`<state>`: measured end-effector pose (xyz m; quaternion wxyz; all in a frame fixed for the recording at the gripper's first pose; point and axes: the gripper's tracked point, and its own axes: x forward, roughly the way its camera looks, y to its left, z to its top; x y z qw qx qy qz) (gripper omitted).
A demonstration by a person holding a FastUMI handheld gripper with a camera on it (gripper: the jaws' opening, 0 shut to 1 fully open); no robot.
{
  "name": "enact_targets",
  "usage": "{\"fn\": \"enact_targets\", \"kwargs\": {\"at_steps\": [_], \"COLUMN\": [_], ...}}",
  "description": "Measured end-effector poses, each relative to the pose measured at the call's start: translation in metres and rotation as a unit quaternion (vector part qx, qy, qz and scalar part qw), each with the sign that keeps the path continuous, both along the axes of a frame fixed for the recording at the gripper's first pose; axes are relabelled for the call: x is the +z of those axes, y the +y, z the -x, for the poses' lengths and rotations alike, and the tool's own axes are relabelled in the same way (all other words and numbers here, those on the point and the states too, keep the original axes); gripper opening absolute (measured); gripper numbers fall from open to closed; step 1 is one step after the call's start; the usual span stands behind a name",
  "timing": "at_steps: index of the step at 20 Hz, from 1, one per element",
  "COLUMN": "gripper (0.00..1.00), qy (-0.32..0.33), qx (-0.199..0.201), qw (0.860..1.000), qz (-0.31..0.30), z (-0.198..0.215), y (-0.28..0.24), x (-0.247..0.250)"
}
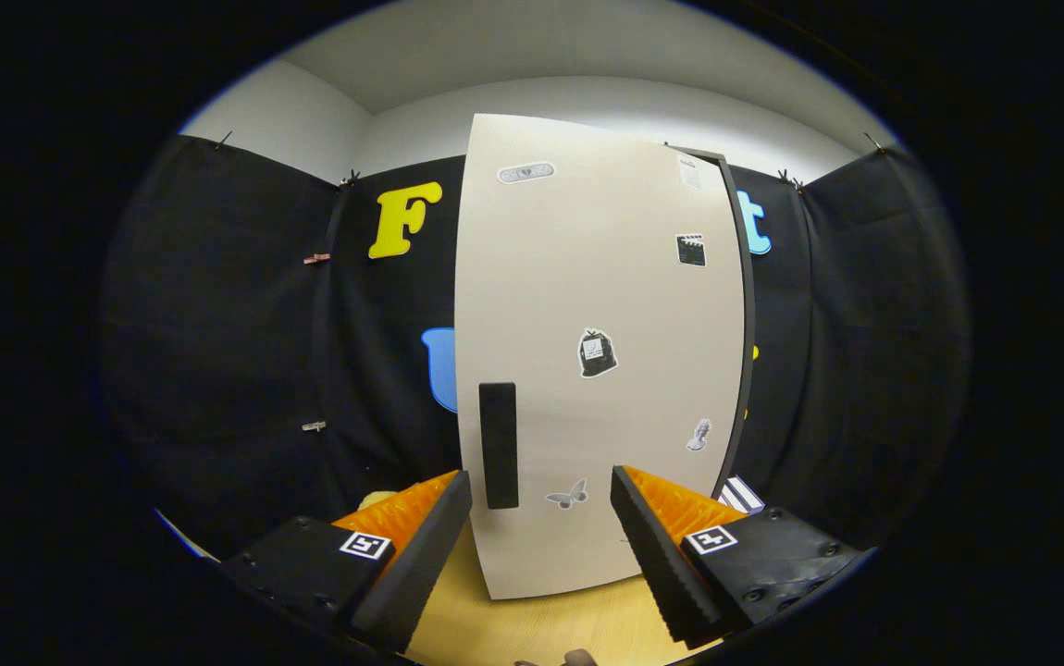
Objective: Open the shoe cabinet door, grab the shoes and put them into the shoe cabinet, then close the shoe cabinet door.
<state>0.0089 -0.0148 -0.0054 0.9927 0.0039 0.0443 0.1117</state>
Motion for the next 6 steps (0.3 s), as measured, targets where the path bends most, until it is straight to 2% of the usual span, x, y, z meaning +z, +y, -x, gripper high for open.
{"fn": "enact_targets", "kwargs": {"at_steps": [6], "gripper": [0.99], "qy": [-0.006], "qx": [-0.004], "qw": [1.000], "qz": [0.005], "z": [0.0021], "y": [-0.0041], "x": [0.0043]}}
